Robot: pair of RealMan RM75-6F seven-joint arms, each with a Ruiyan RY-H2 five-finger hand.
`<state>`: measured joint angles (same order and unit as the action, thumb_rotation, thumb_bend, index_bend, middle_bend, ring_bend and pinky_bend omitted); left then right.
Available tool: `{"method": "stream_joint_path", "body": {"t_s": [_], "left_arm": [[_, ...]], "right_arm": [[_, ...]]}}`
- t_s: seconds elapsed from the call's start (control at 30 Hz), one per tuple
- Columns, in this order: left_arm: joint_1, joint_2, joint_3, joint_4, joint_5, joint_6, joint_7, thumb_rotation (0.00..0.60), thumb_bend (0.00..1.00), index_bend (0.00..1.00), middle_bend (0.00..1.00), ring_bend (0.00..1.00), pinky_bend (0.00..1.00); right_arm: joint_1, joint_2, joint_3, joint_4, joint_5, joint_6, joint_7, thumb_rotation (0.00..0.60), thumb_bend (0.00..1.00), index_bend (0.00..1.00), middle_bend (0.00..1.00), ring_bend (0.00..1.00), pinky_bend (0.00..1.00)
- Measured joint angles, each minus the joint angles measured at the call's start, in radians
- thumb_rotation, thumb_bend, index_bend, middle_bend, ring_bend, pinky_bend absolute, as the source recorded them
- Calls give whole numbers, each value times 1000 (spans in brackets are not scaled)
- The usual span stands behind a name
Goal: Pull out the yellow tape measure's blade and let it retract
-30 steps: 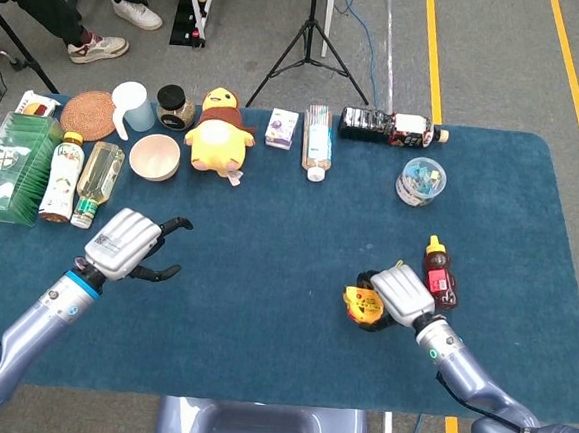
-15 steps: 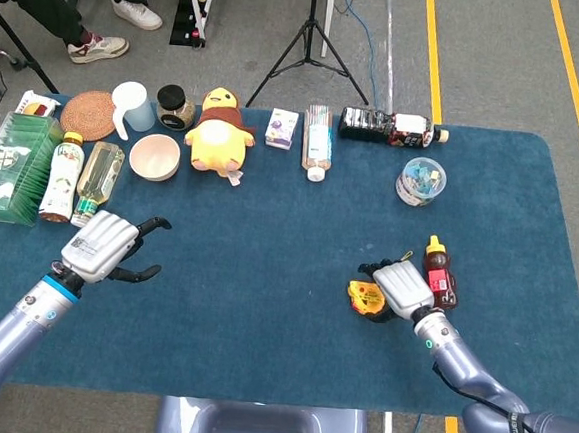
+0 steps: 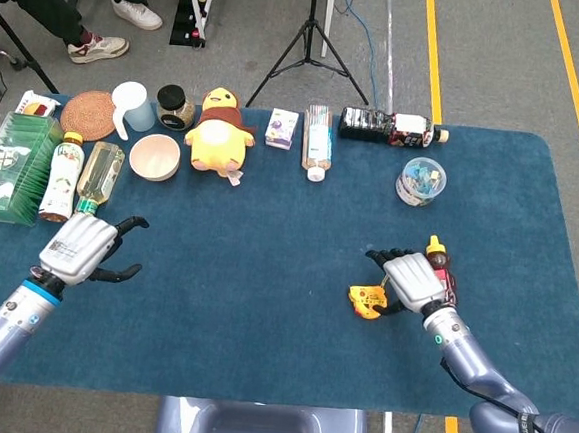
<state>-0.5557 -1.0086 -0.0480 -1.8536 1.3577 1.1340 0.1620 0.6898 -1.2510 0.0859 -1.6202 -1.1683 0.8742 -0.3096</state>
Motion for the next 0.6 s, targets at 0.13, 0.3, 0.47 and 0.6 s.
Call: {"method": "stream_joint_path", "body": {"t_s": [0.13,0.3,0.47,0.6], "left_arm": [[34,3,2,-4,-18,46,8,600,254,456,879,781,895],[100,-4,7,-5,-53,129,40,600,254,502,872,774,883],[167,-11,14,6,-79,206,47,600,254,571,864,764,871],[219,-21,26,32,-79,267,46,600,255,602,857,756,856]], "right_arm": [[-27,23,23,-23,5,56,51,446,208,399,459,454,469],[-77,39,40,-28,10,141,93,460,228,506,521,499,488],[-138,47,44,-21,3,233,138,484,236,535,576,545,467],[-190,52,40,-15,-12,301,169,486,239,550,600,564,465]]}}
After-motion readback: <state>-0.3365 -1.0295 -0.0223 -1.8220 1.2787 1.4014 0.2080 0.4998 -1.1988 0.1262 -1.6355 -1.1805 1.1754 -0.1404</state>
